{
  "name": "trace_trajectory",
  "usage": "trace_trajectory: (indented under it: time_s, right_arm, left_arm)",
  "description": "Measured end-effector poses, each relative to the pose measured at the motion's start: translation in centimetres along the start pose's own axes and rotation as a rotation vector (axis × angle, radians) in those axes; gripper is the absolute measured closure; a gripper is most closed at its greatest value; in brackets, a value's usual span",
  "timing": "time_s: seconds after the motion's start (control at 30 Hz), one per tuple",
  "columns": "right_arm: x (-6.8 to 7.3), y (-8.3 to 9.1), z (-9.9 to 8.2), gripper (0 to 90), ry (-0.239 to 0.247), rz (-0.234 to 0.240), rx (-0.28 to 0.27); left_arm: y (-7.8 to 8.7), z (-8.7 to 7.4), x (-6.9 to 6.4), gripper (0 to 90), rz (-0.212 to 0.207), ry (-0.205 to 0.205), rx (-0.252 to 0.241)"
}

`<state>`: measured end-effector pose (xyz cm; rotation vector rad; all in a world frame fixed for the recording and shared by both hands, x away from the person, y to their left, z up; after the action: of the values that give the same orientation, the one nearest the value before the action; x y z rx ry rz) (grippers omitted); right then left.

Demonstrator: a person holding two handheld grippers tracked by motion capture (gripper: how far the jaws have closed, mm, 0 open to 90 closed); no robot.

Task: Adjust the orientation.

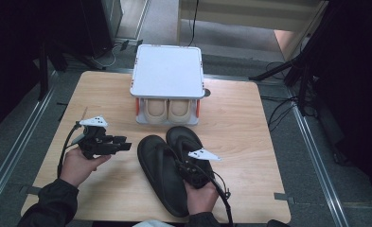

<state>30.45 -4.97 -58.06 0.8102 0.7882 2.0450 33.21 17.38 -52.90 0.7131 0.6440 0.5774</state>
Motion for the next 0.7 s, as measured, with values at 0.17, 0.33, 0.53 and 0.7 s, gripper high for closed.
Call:
trace_trajectory:
  time_s: [0.17,0.33,0.53,0.7]
  right_arm:
    - [-0.2,0.3,0.0,76.4,0.01,0.006,0.015]
    - [-0.4,0.8,-0.2,76.5,0.053,0.022,0.043]
    - [-0.7,2.1,0.0,76.4,0.085,0.061,0.059]
    - [-0.6,2.9,0.3,76.4,0.131,0.116,0.088]
  left_arm:
    - [0.2,0.0,0.2,57.0,0.0,0.004,-0.005]
    - [0.2,0.0,0.4,53.6,0.003,0.012,-0.006]
    - [0.4,0.0,0.7,52.0,0.01,0.021,-0.005]
    - [0.7,-0.1,1.1,51.9,0.016,0.029,-0.008]
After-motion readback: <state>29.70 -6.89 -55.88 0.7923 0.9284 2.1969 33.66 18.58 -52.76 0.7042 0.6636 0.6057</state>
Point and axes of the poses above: each handheld gripper's, and its own axes: y roughly backward along the jaws, z roughly out of its top, x roughly to its left, the point moved 9 cm from there along -y, roughly forward along the jaws, and after that the axes turned 11 degrees about x, right-handed, at the moved point
